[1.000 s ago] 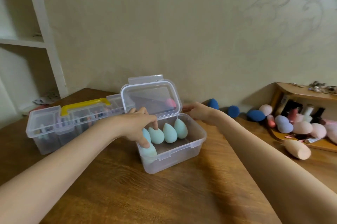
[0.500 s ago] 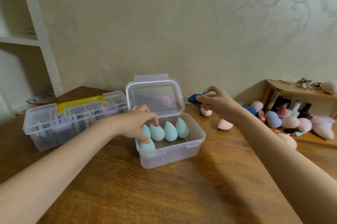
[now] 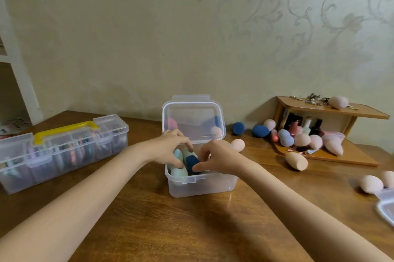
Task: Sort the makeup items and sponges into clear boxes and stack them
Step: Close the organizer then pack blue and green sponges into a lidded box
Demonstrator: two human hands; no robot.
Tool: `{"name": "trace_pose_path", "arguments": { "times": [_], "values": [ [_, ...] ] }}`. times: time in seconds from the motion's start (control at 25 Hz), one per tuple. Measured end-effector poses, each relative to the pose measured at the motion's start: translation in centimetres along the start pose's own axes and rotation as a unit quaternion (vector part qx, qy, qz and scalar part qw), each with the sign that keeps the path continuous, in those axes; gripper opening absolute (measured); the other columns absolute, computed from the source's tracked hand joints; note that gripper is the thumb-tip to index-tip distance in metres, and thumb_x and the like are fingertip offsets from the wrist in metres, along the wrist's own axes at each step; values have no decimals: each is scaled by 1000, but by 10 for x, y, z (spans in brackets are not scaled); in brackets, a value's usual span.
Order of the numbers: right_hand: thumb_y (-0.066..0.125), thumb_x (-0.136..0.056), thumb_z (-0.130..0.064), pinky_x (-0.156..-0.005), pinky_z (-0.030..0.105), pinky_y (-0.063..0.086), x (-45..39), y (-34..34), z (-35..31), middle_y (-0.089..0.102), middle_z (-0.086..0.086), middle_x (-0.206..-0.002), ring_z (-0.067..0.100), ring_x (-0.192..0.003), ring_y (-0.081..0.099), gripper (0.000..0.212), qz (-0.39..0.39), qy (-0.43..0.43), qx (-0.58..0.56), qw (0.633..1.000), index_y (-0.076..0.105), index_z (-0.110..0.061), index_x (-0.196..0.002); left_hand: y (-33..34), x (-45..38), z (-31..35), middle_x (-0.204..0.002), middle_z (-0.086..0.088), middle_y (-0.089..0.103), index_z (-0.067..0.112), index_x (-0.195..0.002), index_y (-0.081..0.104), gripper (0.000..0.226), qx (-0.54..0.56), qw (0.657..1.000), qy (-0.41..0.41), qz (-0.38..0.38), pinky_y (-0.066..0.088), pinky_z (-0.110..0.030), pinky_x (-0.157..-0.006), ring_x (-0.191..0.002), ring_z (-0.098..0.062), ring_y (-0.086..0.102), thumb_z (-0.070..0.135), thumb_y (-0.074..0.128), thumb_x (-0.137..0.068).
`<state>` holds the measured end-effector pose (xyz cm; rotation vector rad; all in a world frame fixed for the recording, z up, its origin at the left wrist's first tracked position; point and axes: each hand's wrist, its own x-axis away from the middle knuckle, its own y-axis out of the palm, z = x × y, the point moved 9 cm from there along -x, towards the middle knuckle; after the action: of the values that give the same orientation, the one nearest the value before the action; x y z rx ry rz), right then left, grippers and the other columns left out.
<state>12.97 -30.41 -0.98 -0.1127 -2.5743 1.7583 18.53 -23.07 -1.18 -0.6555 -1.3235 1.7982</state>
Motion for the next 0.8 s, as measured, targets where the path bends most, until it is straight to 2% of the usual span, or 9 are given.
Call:
{"name": "trace_pose_path", "arguments": {
  "times": [0.16,0.24,0.36,0.48,0.56,0.64,0.68,0.72,0.8],
  "values": [
    [60,-88,-24,-70,22,43,-4,10,-13,66,11,-92,15,-75,52,26,-48,-18,90,995,68,-3,-102,1,-2,0,-137,2,33,30,-123,52,44,7,1000,-1,-7,34,-33,-108,-128,-16,30,20,68,-83],
    [59,-89,-23,-67,20,41,-6,11,-17,64,11,-93,14,-71,50,28,-64,-28,105,992,65,-5,-109,2,-2,-2,-138,2,32,30,-124,52,44,12,1000,-5,-16,32,-35,-110,-130,-17,26,24,67,-83],
    [60,-89,-25,-59,17,36,-7,13,-19,56,5,-80,13,-64,47,27,-77,-40,116,990,66,-3,-103,4,-3,-4,-136,2,33,32,-119,54,41,24,999,-19,14,29,-39,-111,-131,-19,23,35,68,-81],
    [63,-87,-24,-60,16,38,-7,4,-12,64,11,-77,11,-62,50,27,-112,-24,71,991,68,2,-94,1,-5,2,-134,1,35,30,-115,55,37,-10,998,-29,53,31,-38,-107,-128,-20,27,34,68,-81],
    [60,-89,-21,-60,18,44,-16,-34,11,64,8,-73,10,-62,53,22,-44,21,-10,999,68,0,-88,0,-6,6,-136,0,34,29,-115,54,36,-42,997,-25,53,31,-38,-107,-128,-21,27,33,67,-82],
    [54,-91,-15,-62,25,50,-27,-84,54,64,4,-72,14,-63,57,18,117,86,-60,988,69,-4,-87,1,-6,6,-135,0,34,28,-115,53,36,-50,997,-24,53,31,-37,-105,-126,-21,29,33,67,-82],
    [51,-91,-11,-66,29,52,-31,-99,78,67,7,-81,18,-69,60,19,174,124,-59,975,69,-4,-93,1,-6,5,-133,0,35,29,-114,52,35,-48,997,-26,56,32,-35,-103,-124,-20,30,33,66,-82],
    [47,-92,-6,-67,30,52,-37,-101,97,67,10,-94,23,-77,61,23,186,159,-49,968,68,-5,-101,1,-6,4,-131,0,36,29,-113,52,34,-49,996,-30,63,32,-34,-101,-122,-20,31,32,66,-83],
    [39,-91,0,-64,28,50,-59,-79,116,60,11,-109,25,-83,58,37,112,193,-36,974,61,-11,-118,0,-5,1,-127,0,36,29,-112,50,32,-66,993,-44,87,32,-32,-97,-118,-21,32,32,64,-84]
  ]
}}
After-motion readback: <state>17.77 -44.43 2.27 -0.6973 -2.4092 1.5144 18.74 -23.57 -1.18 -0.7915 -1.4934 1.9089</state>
